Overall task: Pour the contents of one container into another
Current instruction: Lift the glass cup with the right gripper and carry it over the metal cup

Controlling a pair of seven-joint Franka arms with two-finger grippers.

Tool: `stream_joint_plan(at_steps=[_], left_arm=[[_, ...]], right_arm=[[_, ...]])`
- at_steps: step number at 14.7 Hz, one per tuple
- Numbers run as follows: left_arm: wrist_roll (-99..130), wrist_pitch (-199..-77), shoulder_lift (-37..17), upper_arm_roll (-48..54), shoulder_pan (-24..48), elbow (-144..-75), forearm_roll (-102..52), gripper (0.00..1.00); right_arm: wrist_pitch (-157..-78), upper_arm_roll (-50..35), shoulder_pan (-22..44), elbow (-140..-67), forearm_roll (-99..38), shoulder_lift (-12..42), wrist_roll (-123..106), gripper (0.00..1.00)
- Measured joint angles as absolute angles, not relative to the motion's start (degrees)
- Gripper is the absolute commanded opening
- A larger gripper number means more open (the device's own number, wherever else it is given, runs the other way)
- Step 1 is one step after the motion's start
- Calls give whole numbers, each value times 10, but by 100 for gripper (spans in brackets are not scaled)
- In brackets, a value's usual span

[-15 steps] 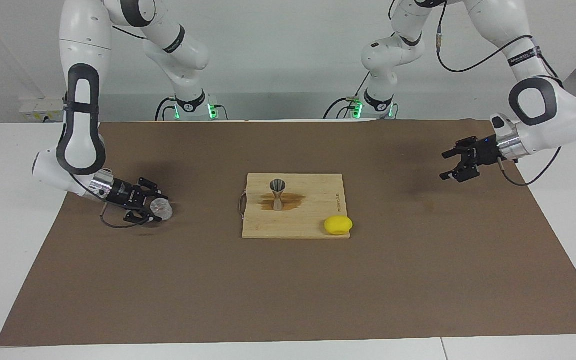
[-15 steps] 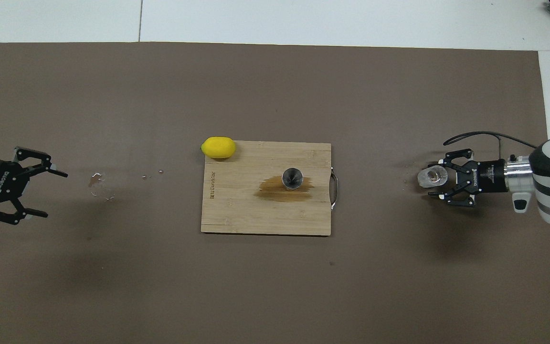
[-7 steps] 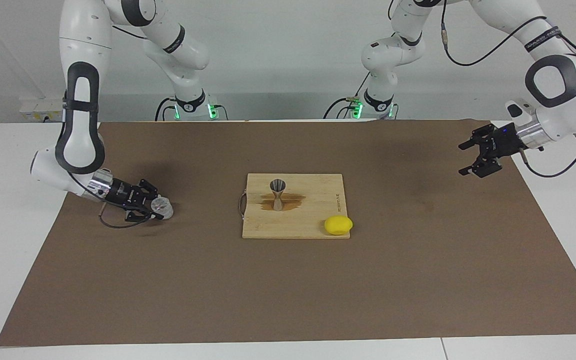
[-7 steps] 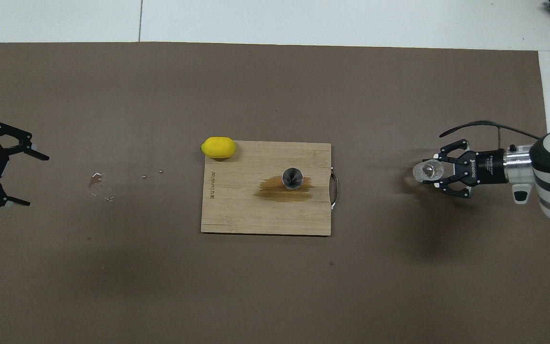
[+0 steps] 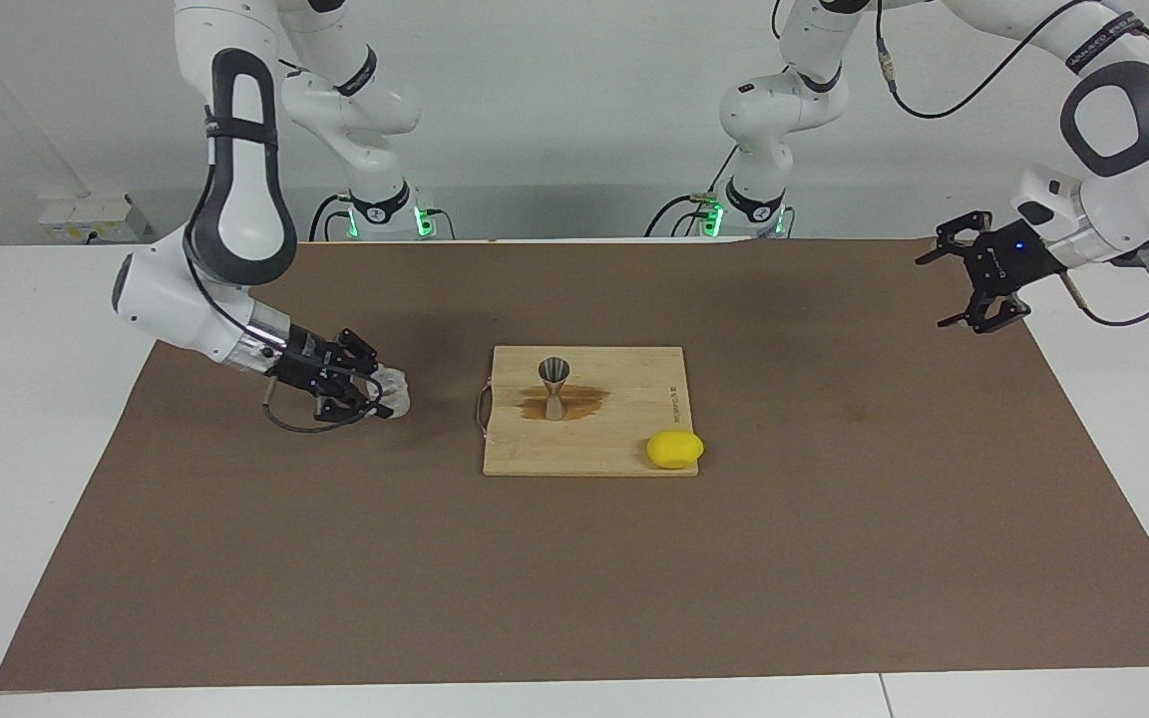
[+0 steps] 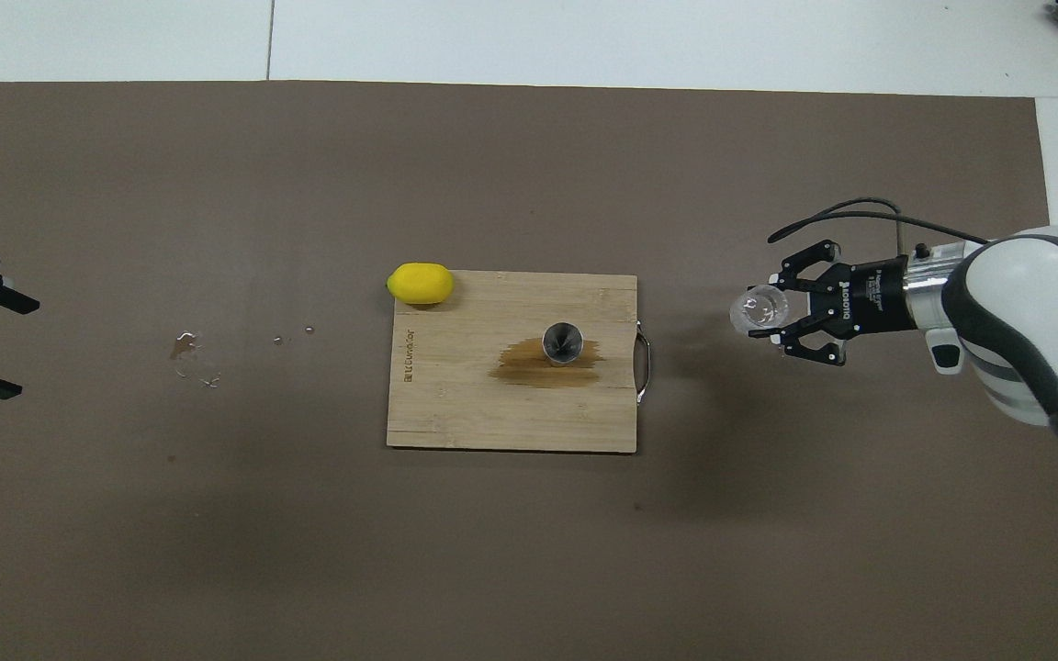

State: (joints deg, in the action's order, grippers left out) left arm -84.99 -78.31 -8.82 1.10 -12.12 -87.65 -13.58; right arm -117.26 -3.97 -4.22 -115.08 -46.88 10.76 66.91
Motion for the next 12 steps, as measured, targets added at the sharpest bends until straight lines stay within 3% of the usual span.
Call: stream_joint_plan(at_steps=[5,12], left_arm=[[-546,-797,-58,16,-84,-864,-46,100],[-205,-848,-56,16,-60,-864,-29,100]], right_arm=[[-1199,-40,32,-1119,-391,106,794,0],[-1214,-40,137,-1062,-252,115,972,0]])
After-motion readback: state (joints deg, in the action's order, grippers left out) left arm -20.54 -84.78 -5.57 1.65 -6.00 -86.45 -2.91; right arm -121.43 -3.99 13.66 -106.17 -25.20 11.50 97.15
